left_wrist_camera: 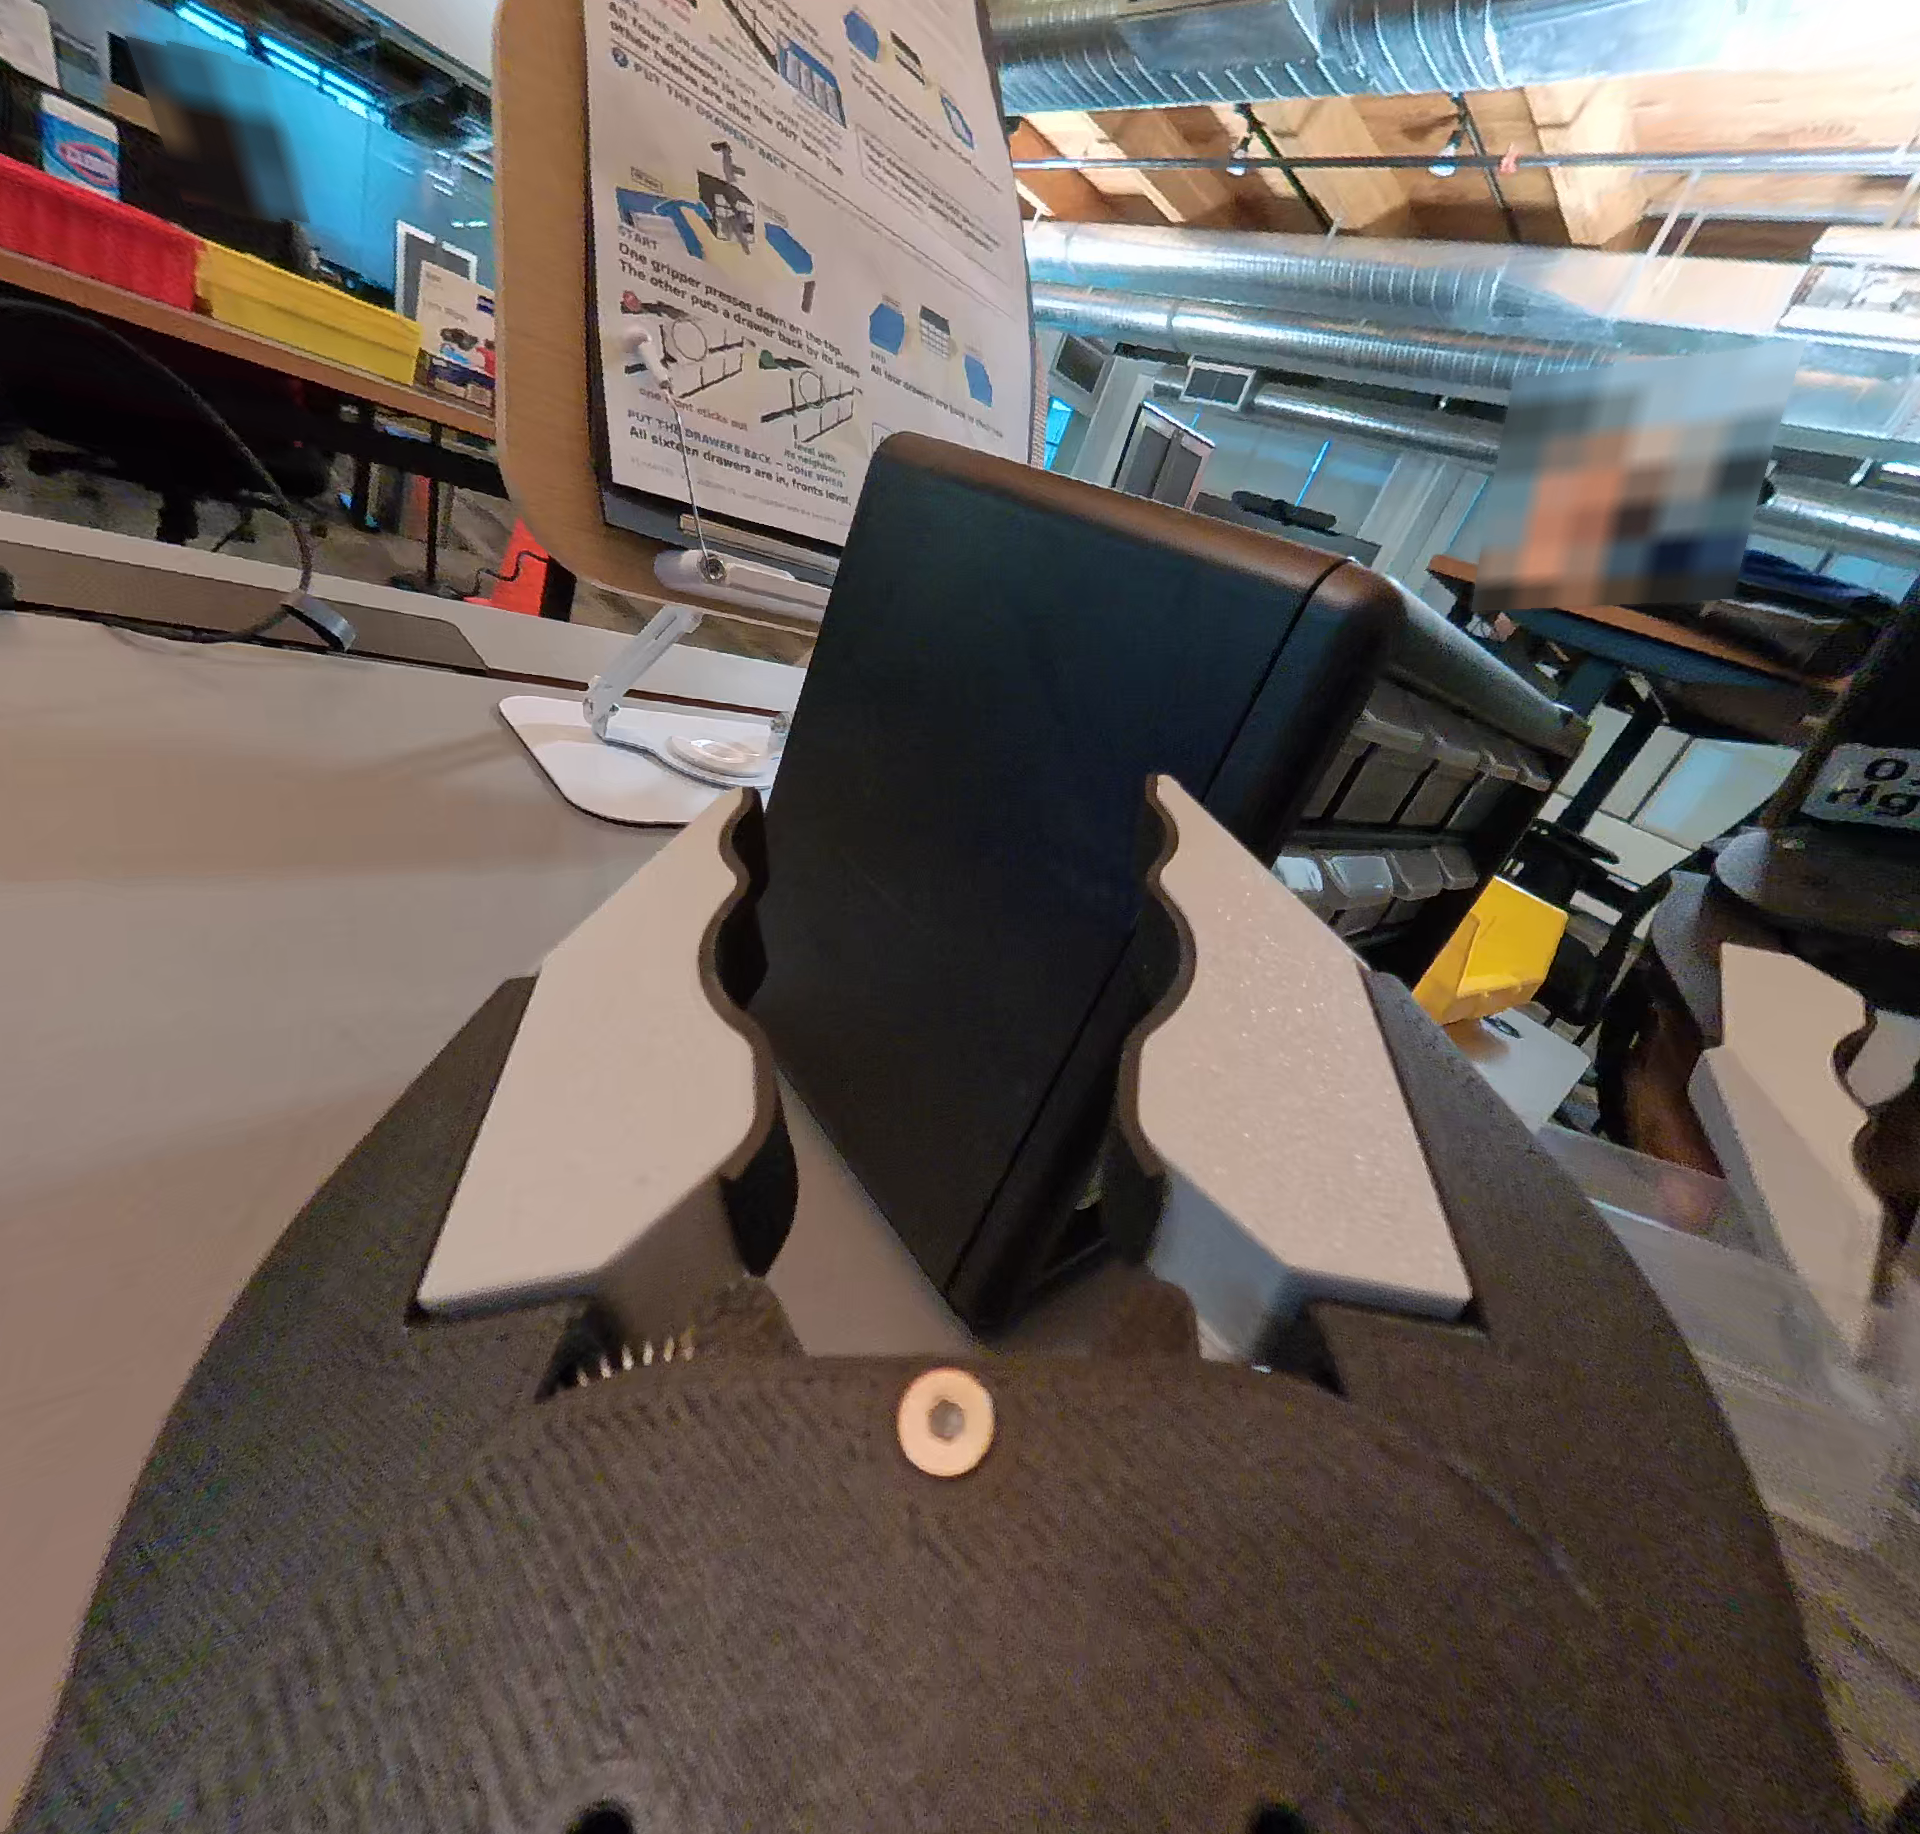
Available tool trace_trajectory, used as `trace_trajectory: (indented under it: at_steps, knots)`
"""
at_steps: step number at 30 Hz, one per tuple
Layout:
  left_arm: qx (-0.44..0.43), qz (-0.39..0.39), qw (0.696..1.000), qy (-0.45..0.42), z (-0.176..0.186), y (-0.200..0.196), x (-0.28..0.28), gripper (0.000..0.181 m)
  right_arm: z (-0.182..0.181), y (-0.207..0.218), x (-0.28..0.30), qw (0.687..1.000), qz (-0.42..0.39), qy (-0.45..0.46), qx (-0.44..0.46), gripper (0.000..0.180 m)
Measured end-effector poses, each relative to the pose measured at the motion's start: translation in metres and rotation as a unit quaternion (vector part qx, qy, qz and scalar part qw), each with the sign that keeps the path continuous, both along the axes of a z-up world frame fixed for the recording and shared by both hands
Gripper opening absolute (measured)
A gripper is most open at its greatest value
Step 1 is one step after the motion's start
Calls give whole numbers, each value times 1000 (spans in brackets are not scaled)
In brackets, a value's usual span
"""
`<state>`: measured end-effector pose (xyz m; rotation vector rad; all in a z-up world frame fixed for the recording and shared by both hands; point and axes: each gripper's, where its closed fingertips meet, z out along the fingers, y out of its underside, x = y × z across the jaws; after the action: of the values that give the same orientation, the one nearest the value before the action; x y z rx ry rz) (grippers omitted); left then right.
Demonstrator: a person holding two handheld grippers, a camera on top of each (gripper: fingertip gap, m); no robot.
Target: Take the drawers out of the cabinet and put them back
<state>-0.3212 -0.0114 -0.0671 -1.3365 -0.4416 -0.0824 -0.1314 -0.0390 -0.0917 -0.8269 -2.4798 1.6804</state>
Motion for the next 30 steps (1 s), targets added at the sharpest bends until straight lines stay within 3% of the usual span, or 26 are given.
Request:
trace_trajectory:
  at_steps: [10, 25, 27, 30]
  knots:
    - [-72, 48, 990, 113, -5, 7, 8, 60, 3, 4, -9, 999, -16, 18, 29, 12]
    - [-64, 41, 993, 91, -6, 8, 6, 63, -43, 23, -41, 979, -87, 82, 165, 14]
    - [-65, 41, 993, 91, -7, 8, 6, 63, -40, 26, -49, 973, -111, 107, 173, 39]
    - [-66, 41, 993, 90, -7, 8, 6, 64, -35, 22, -44, 973, -92, 131, 167, 48]
